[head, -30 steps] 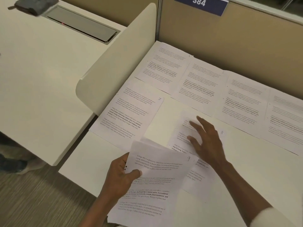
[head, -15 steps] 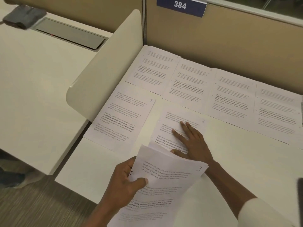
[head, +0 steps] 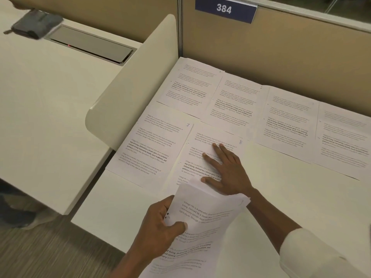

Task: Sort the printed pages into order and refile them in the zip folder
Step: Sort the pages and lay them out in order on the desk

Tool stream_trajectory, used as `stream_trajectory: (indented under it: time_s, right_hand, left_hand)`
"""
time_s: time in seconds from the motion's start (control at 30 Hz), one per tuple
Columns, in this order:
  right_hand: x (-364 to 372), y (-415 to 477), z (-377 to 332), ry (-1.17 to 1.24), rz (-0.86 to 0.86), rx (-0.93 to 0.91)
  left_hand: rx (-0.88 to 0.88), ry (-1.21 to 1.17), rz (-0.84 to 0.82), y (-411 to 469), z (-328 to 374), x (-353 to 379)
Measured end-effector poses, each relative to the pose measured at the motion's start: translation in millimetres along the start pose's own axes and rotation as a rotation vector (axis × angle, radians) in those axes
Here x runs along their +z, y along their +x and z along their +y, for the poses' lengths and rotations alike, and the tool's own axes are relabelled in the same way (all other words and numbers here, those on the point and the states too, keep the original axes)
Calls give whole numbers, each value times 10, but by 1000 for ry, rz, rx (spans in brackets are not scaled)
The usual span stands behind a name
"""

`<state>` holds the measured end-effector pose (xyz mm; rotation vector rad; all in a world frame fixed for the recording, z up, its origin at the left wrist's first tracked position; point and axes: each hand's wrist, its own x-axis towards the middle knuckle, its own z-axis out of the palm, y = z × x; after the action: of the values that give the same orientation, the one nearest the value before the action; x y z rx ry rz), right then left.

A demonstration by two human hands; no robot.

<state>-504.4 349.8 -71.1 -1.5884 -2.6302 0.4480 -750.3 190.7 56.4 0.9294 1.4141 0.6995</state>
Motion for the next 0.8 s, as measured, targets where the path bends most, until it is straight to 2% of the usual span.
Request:
stream_trajectory:
  time_s: [0.5,0.6,0.7,0.8]
  right_hand:
    - [18,25,-135,-6,13,31]
    - [17,18,-131,46,63,50]
    - [14,-84,-104,231,249,100]
    - [-163,-313,-139,687,398,308]
  left_hand:
    - [-7,32,9,8,-17,28]
    - [-8,19,11,19,-30,30]
    - [-20,-28,18,35,-39,13]
    - [-15,-99,48,75,-4,-2]
